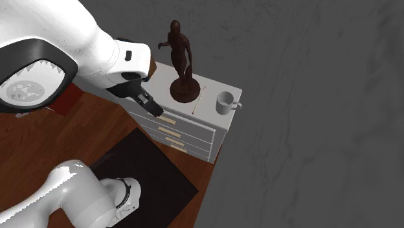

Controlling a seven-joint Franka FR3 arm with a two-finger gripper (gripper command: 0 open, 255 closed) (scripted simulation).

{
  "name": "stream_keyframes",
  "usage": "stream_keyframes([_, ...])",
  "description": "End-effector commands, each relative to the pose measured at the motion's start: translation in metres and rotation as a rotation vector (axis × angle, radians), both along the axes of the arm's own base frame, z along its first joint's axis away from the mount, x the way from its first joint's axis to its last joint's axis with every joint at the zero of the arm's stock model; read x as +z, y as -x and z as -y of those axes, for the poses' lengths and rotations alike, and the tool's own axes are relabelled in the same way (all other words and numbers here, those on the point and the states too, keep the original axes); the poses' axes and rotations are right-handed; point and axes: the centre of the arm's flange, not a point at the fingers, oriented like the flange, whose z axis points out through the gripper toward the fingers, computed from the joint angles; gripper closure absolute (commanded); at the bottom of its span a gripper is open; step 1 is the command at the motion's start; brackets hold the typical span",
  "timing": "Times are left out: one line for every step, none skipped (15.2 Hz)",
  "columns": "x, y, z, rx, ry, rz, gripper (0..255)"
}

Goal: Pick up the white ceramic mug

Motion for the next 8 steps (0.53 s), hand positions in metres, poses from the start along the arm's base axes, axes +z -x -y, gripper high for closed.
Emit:
stream_keyframes([0.000, 0.000, 0.000, 0.000, 0.000, 0.000, 0])
stream_keyframes([-0.008, -0.011, 0.002, 0.000, -0.002, 0.000, 0])
stream_keyframes([-0.015, -0.021, 0.004, 0.000, -0.003, 0.001, 0])
stream_keyframes([-0.023, -0.032, 0.006, 0.000, -0.005, 0.001, 0])
stream_keyframes([-0.031, -0.042, 0.007, 0.000, -0.006, 0.002, 0])
stream_keyframes([-0.038, -0.053, 0.009, 0.000, -0.008, 0.002, 0])
stream_keyframes([-0.046, -0.063, 0.011, 0.000, -0.009, 0.003, 0])
stream_keyframes([-0.054, -0.074, 0.013, 0.000, -0.011, 0.003, 0])
